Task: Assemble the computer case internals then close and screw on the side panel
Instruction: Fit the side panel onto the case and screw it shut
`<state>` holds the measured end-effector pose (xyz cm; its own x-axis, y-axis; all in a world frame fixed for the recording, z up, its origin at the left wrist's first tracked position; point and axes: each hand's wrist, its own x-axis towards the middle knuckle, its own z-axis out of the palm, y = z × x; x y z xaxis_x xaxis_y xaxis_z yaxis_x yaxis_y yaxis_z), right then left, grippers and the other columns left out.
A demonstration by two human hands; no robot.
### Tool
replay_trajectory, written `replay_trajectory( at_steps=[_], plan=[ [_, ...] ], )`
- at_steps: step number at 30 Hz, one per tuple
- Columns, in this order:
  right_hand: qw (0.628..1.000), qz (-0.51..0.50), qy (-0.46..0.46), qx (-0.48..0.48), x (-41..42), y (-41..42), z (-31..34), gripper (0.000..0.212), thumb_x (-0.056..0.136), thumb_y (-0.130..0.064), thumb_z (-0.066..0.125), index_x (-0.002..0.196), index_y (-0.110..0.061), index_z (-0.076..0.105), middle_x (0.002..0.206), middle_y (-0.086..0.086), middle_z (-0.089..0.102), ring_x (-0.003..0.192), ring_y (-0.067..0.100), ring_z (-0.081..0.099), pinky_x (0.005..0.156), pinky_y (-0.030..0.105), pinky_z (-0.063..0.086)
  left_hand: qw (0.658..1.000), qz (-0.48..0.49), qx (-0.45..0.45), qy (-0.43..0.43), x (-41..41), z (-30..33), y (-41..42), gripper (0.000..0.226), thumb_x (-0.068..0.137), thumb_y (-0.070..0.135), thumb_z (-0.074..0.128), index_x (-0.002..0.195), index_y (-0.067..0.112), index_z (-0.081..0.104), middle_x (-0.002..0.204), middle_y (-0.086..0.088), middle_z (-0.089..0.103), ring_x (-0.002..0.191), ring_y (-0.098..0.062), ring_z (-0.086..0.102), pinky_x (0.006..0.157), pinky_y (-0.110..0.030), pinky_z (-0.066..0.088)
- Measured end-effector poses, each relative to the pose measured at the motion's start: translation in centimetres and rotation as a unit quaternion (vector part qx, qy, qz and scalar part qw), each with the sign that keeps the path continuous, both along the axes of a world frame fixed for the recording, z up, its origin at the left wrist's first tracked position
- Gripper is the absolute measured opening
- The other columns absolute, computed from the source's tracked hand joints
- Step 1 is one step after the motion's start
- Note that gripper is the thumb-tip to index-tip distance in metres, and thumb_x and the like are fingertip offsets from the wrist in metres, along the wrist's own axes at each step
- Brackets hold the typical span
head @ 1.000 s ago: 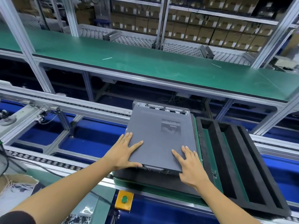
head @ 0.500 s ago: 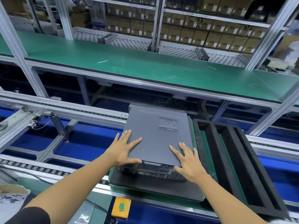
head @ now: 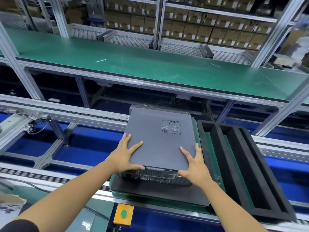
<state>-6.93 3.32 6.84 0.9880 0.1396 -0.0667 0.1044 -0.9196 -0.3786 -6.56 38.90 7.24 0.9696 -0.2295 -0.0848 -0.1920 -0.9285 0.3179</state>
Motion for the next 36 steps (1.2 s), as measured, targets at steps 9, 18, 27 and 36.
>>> replay_trajectory(
  at_steps=[9,18,27,36],
  plan=[
    [0.996,-0.073,0.048,-0.027,-0.2,0.3,0.0,0.097,0.059,-0.074,0.051,0.143,-0.069,0.004,0.134,0.009,0.029,0.058,0.015,0.056,0.045,0.022,0.04,0.983,0.125,-0.136,0.01,0.9,-0.7,0.1,0.152,0.02,0.097,0.073,0.148,0.068,-0.004,0.165,0.007,0.0,0.141,-0.031,0.045,0.098,-0.047,0.054],
    [0.995,-0.077,0.043,-0.049,2.1,0.1,0.2,0.092,0.076,-0.067,0.06,0.148,-0.066,0.002,0.146,0.012,0.018,0.06,0.022,0.058,0.064,0.034,0.056,0.984,0.104,-0.14,0.035,5.3,-0.3,0.5,0.128,0.025,0.094,0.077,0.14,0.071,0.027,0.16,0.018,0.001,0.141,-0.03,0.041,0.105,-0.047,0.049],
    [0.996,-0.063,0.046,-0.034,1.4,-0.8,0.4,0.085,0.085,-0.062,0.055,0.147,-0.068,-0.003,0.143,0.013,0.025,0.058,0.022,0.057,0.054,0.029,0.048,0.988,0.072,-0.116,0.077,5.8,0.0,0.4,0.122,0.038,0.095,0.073,0.146,0.063,0.025,0.161,0.009,-0.006,0.151,-0.035,0.018,0.12,-0.052,0.03],
    [0.95,-0.19,0.041,0.245,1.4,-11.7,-1.5,0.049,0.102,-0.02,0.048,0.149,-0.027,0.035,0.131,0.009,0.051,0.108,0.017,0.057,0.093,0.044,0.048,0.969,-0.202,-0.034,-0.14,8.6,5.3,-17.3,0.045,0.095,0.068,0.045,0.122,0.035,0.06,0.135,0.002,0.043,0.127,-0.026,0.036,0.109,-0.047,0.026]
  ],
)
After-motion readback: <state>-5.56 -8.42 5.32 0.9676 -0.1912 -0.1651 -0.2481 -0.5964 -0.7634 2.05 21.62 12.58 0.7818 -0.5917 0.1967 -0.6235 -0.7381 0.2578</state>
